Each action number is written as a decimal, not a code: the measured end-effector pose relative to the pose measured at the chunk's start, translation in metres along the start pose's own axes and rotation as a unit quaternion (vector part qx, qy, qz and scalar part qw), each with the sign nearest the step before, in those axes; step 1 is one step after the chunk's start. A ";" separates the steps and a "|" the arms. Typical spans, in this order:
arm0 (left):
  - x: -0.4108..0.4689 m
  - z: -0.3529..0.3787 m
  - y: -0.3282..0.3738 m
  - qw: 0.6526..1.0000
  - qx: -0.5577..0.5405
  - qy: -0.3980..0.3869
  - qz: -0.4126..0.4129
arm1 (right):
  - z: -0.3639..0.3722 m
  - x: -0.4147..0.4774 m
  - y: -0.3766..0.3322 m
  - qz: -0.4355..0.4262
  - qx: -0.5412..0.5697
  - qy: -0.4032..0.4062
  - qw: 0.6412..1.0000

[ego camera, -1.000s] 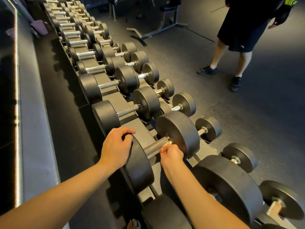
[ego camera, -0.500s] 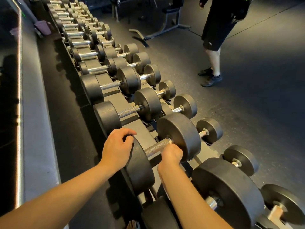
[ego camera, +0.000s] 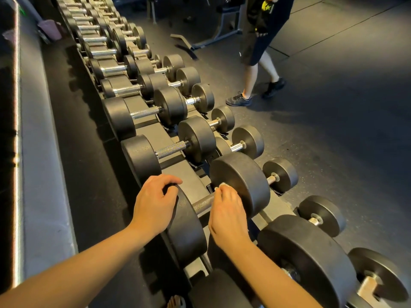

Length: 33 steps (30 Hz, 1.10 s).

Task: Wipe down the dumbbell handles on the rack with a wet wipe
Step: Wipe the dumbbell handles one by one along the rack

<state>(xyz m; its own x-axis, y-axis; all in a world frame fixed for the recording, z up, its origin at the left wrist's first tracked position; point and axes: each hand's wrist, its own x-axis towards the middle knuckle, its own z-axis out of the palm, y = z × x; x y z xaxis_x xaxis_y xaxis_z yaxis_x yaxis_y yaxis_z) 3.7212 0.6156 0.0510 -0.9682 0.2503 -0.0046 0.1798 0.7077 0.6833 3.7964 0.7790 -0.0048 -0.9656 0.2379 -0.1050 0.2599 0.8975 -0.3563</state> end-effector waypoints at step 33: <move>0.000 -0.001 0.002 1.000 0.008 0.000 0.006 | -0.032 0.070 -0.008 -0.107 -0.202 -0.137 0.964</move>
<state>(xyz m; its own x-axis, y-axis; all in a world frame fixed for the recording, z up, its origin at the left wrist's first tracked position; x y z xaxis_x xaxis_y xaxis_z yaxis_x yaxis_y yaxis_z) 3.7214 0.6162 0.0532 -0.9662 0.2579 0.0035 0.1935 0.7157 0.6711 3.7266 0.8003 0.0203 -0.9436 -0.0249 -0.3301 -0.0225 0.9997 -0.0112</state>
